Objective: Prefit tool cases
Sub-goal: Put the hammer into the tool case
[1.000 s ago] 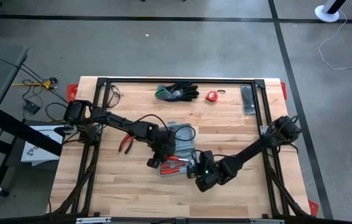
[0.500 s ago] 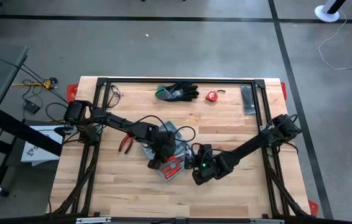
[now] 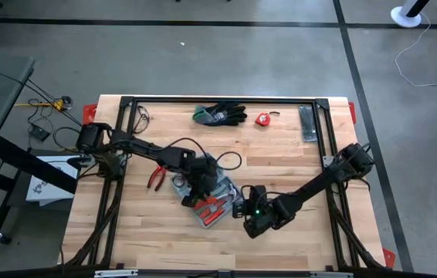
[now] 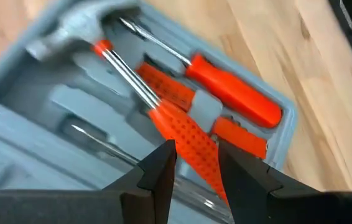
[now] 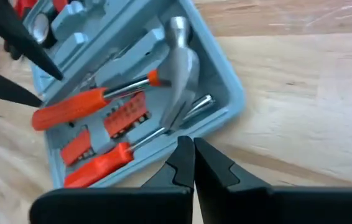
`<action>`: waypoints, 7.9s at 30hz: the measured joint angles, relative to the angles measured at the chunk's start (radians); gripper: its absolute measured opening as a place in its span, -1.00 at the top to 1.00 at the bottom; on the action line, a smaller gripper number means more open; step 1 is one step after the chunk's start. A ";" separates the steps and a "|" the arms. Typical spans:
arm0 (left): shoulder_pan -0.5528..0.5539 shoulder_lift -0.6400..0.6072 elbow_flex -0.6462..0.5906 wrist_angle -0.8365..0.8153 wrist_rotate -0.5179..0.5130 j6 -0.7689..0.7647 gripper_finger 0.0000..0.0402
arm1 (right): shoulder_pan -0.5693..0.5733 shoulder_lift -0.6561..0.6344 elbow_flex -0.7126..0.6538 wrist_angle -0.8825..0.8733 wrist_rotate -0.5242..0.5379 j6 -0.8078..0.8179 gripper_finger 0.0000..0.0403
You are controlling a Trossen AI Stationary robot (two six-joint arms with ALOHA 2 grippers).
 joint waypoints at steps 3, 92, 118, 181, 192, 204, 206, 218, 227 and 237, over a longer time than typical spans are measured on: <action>0.033 -0.020 0.000 0.017 -0.042 -0.011 0.43 | -0.010 0.000 0.000 -0.025 0.001 0.005 1.00; 0.094 0.114 0.000 0.103 -0.165 -0.016 0.43 | -0.159 0.000 -0.001 0.066 -0.234 -0.336 1.00; 0.018 -0.477 -0.419 0.042 -0.168 -0.508 0.64 | -0.113 0.000 0.000 0.031 -0.126 -0.256 1.00; 0.074 -0.186 -0.419 0.348 -0.176 -0.375 0.95 | -0.230 -0.009 0.001 0.089 -0.320 -0.427 1.00; 0.075 -0.186 -0.419 0.350 -0.177 -0.375 0.94 | -0.222 -0.009 0.001 0.048 -0.357 -0.434 1.00; 0.075 -0.186 -0.406 0.343 -0.173 -0.386 0.94 | -0.223 0.015 0.005 0.047 -0.391 -0.475 1.00; 0.075 -0.186 -0.390 0.339 -0.173 -0.391 0.94 | -0.222 0.015 0.005 0.044 -0.397 -0.475 1.00; 0.043 -0.187 -0.261 0.393 -0.104 -0.331 0.94 | -0.225 0.019 0.003 0.044 -0.401 -0.501 1.00; -0.019 -0.089 -0.258 0.477 -0.140 -0.298 1.00 | -0.224 0.020 0.002 0.040 -0.394 -0.502 1.00; -0.020 0.131 -0.248 0.531 -0.046 -0.349 1.00 | -0.224 0.020 0.000 0.025 -0.404 -0.501 1.00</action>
